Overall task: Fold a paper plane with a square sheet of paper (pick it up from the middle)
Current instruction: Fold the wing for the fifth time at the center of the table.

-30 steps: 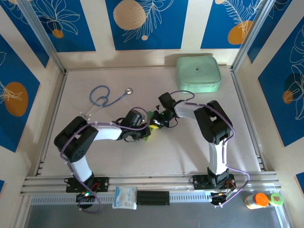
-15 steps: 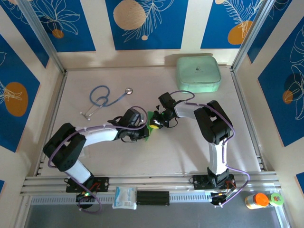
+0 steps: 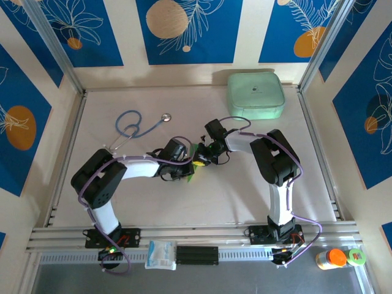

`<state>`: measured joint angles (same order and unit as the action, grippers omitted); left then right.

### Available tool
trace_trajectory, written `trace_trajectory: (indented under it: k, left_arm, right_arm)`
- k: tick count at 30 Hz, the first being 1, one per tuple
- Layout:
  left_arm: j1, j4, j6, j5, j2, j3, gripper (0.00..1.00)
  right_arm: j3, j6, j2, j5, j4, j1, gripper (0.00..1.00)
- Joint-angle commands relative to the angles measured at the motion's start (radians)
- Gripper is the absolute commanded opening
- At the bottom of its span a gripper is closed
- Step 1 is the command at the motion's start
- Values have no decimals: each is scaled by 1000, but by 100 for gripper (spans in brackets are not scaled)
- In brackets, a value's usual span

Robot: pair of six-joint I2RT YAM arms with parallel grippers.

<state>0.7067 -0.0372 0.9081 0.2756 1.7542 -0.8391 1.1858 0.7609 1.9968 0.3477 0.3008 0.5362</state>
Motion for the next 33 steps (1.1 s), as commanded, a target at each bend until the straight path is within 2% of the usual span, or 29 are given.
trace_trajectory:
  k: [1, 5, 9, 23, 33]
  left_arm:
    - [-6, 45, -3, -36, 14, 44, 0]
    - [-7, 53, 0, -33, 10, 69, 0]
    - [-7, 54, -2, -32, 7, 69, 0]
    - [-7, 61, 2, -26, 16, 65, 0]
    - [-4, 47, 24, 3, 16, 171, 0]
  right_arm:
    - [-18, -93, -35, 4, 24, -11, 14]
    - [-6, -196, -103, -24, 33, -14, 14]
    - [-42, -230, -130, -19, 0, -7, 14]
    - [-32, -224, -10, -32, 12, 28, 10]
    - [51, -230, 76, -32, 16, -85, 10]
